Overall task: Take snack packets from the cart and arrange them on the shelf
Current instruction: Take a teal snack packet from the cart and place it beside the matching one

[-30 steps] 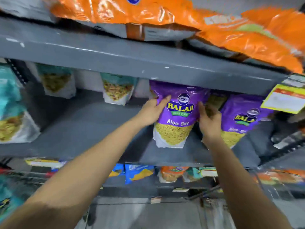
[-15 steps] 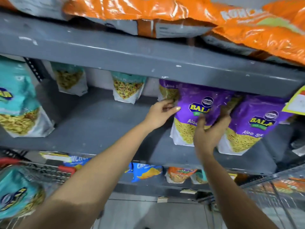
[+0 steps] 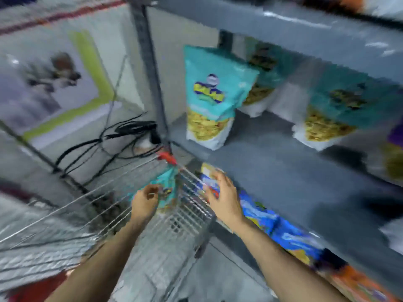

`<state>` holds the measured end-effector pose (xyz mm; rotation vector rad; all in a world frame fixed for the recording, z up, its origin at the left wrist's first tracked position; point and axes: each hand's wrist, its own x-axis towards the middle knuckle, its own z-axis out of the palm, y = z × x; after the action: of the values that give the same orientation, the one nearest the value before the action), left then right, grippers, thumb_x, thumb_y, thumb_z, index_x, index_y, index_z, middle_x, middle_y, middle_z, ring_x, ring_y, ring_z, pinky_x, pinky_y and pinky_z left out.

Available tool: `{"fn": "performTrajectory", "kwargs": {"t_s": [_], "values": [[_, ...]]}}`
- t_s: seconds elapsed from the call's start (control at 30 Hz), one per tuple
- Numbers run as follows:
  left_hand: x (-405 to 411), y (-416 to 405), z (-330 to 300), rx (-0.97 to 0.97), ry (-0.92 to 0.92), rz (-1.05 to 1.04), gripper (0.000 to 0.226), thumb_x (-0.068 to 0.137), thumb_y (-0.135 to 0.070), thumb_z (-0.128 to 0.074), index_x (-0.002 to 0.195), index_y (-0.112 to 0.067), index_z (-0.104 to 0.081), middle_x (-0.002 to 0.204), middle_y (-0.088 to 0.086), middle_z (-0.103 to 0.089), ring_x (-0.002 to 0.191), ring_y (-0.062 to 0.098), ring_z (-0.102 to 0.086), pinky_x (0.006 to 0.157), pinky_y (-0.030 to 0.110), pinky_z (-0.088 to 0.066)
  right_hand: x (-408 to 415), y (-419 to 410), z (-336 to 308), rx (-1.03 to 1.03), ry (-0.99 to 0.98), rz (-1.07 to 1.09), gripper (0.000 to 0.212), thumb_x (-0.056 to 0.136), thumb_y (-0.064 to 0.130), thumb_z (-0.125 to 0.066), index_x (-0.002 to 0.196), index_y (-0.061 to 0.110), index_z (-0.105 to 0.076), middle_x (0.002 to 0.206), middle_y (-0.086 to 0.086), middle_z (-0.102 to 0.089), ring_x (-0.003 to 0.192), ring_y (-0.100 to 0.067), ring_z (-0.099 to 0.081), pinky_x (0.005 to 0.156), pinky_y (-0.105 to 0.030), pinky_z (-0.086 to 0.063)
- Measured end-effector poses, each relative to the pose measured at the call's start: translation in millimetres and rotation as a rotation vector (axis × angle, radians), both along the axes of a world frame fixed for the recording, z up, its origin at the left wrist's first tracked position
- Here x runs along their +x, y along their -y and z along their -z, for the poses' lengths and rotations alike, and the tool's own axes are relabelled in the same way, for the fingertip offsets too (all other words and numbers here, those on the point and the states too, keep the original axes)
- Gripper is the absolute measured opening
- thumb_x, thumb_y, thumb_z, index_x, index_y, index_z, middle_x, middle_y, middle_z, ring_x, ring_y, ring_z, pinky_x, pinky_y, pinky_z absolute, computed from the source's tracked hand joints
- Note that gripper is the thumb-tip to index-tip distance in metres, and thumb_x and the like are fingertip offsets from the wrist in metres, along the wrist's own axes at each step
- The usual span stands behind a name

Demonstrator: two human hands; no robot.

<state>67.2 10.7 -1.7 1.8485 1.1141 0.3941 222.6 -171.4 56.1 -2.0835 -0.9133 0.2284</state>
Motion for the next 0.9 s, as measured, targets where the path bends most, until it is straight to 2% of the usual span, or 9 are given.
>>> {"fn": "performTrajectory", "kwargs": {"t_s": [0.13,0.23,0.3,0.4,0.47,0.6,0.7,0.8,0.9], "values": [[-70.9,-51.7,80.1,-0.067,-0.199,-0.289,0.038,0.061,-0.034,-0.083,0.092,-0.019,-0.068,0.089,0.004,-0.076,0.086,0.027,-0.071,0.075,0.039,-0.056,-8.1,-82.0,83.3,-0.409,-0.314,-0.101,0.013,0.079,0.021,-0.075,0.084,0.009,-0.074,0.087,-0.015,-0.076,0.08,-0.024,-0.067,0.078,-0.037,-0.054],[-72.1,-45.2,88.1,-0.129,-0.202,-0.342,0.053,0.057,-0.031,-0.09,0.098,-0.011,-0.063,0.098,0.01,-0.071,0.088,0.029,-0.066,0.075,0.035,-0.049,-10.9,-120.7,115.7,-0.453,-0.443,-0.131,0.029,0.075,0.015,-0.082,0.099,0.011,-0.066,0.079,-0.007,-0.068,0.085,-0.03,-0.067,0.075,-0.032,-0.053],[-60.0,-43.2,101.9,-0.264,-0.086,-0.302,0.062,0.063,-0.023,-0.088,0.114,-0.008,-0.056,0.112,0.01,-0.065,0.094,0.023,-0.061,0.084,0.035,-0.05,-8.9,-139.9,125.8,-0.338,-0.626,-0.176,0.047,0.076,0.002,-0.079,0.11,0.017,-0.052,0.093,-0.003,-0.066,0.089,-0.021,-0.064,0.079,-0.022,-0.052],[-36.7,-43.6,109.7,-0.4,0.085,-0.226,0.052,0.074,-0.027,-0.081,0.117,-0.01,-0.056,0.118,0.011,-0.064,0.102,0.02,-0.062,0.095,0.044,-0.051,-3.2,-160.3,148.5,-0.238,-0.761,-0.174,0.038,0.082,0.004,-0.075,0.111,0.019,-0.055,0.122,-0.011,-0.066,0.109,-0.023,-0.062,0.098,-0.036,-0.051],[-22.7,-45.7,104.0,-0.307,0.105,-0.256,0.033,0.085,-0.028,-0.069,0.099,0.002,-0.065,0.101,0.03,-0.068,0.084,0.032,-0.068,0.073,0.046,-0.053,-4.2,-165.7,158.8,-0.274,-0.749,-0.173,0.03,0.09,0.012,-0.067,0.119,0.007,-0.061,0.122,-0.014,-0.067,0.105,-0.021,-0.061,0.095,-0.037,-0.051],[-14.7,-51.4,86.1,-0.246,0.047,-0.245,0.044,0.092,-0.04,-0.055,0.096,0.003,-0.066,0.094,0.02,-0.072,0.06,0.013,-0.062,0.055,0.034,-0.053,-10.8,-159.2,154.9,-0.27,-0.656,-0.163,0.031,0.093,0.025,-0.064,0.12,0.01,-0.064,0.114,-0.002,-0.069,0.106,-0.017,-0.063,0.088,-0.029,-0.049],[-21.7,-61.9,59.2,-0.113,-0.063,-0.171,0.052,0.091,-0.048,-0.051,0.087,0.002,-0.065,0.08,0.012,-0.069,0.061,0.017,-0.06,0.048,0.017,-0.044,-16.7,-149.9,131.9,-0.249,-0.607,-0.182,0.031,0.091,0.042,-0.063,0.109,0.017,-0.068,0.109,0.001,-0.074,0.106,-0.02,-0.069,0.092,-0.041,-0.056],[-26.9,-70.5,15.5,0.032,-0.152,-0.066,0.063,0.09,-0.057,-0.047,0.077,0.003,-0.062,0.071,0.012,-0.067,0.06,0.024,-0.061,0.055,0.033,-0.048,-24.9,-137.7,101.3,-0.187,-0.576,-0.191,0.049,0.086,0.058,-0.057,0.102,0.013,-0.068,0.103,-0.007,-0.075,0.099,-0.025,-0.071,0.088,-0.051,-0.057],[-31.6,-69.3,-30.5,0.08,-0.179,0.073,0.064,0.089,-0.057,-0.047,0.082,0.004,-0.064,0.078,0.018,-0.071,0.065,0.028,-0.066,0.056,0.034,-0.049,-34.6,-121.0,62.4,-0.126,-0.664,-0.165,0.031,0.094,0.047,-0.055,0.099,0.019,-0.066,0.101,-0.003,-0.075,0.096,-0.02,-0.072,0.084,-0.038,-0.06]]}}
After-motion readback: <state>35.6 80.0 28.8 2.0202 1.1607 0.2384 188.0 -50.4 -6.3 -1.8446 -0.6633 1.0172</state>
